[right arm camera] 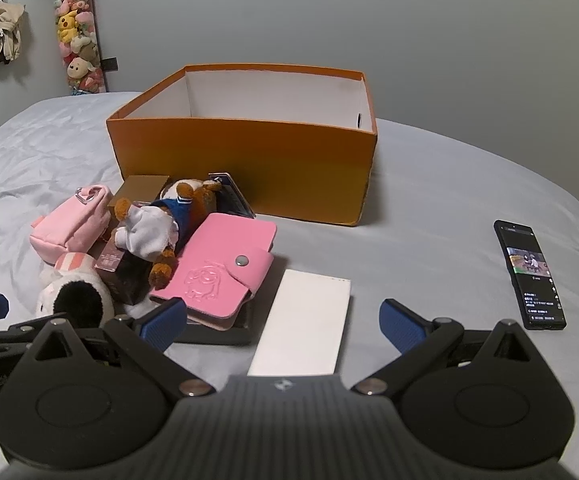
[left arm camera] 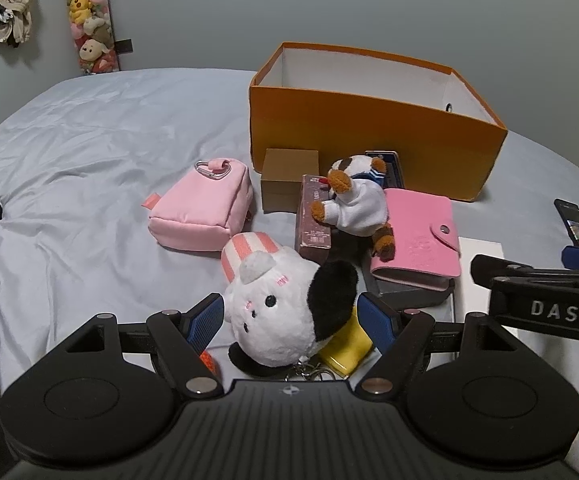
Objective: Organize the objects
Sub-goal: 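Reach the left gripper to the white plush while the right gripper approaches the white box, then grasp the white plush with the left gripper while the right gripper grasps the white box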
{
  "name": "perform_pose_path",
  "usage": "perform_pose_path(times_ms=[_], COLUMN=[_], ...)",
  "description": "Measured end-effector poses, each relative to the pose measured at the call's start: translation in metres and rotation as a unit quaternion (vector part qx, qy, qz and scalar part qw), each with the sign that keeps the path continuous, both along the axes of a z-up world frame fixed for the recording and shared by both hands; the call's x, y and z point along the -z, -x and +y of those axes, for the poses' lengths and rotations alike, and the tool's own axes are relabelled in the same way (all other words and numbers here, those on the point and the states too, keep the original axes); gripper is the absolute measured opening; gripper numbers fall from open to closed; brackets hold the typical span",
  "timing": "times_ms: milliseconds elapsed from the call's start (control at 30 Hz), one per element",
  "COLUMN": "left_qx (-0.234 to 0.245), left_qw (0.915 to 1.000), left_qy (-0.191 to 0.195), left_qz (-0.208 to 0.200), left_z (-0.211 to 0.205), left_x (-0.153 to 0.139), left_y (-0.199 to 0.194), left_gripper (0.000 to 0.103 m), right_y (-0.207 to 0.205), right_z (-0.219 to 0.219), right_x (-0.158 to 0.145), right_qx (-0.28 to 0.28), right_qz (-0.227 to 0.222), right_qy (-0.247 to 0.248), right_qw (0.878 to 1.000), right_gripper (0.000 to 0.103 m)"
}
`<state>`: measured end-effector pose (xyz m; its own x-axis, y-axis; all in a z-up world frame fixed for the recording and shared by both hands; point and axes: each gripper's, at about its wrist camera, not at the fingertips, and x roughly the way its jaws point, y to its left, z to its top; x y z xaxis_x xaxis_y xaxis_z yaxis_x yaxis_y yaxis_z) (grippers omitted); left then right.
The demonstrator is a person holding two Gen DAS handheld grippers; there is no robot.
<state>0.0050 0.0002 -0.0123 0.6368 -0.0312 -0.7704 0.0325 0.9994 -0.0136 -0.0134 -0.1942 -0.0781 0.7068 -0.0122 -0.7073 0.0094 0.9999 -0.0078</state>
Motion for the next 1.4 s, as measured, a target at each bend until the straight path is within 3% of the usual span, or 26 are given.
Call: perform_pose_path(times_ms=[500,1000,1267,1400], left_qx=[0.007,-0.013,-0.030,-0.025], left_qw=[0.9996,0.9978,0.9978,0.9980], left_qy=[0.017,-0.054,-0.011,-0.015], left_qz=[0.022,0.035,0.058,0.056], left_z=[0.000,0.003,0.025,0.023], left_x=[0.027,0.056,0.073,0.076], left_y=[-0.023,-0.046,-0.054,-0.051], left_gripper=[0.092,0.098,0.097,0.097], right_y=[-0.015,-0.039,-0.047,-0.048], right_z=[-0.004,0.003,-0.001,-0.005], right_x=[0.023,0.062,0.080,0.083], right_qx=[0.004,-0.011,-0.021,-0.021], right_qz=[0.030,0.067,0.090,0.094], right_qy=[0.007,0.009,-0.004,-0.013], right_qw=[1.000,0.998,0.996,0.995], right_gripper=[0.102,0.102,0.099,0.092])
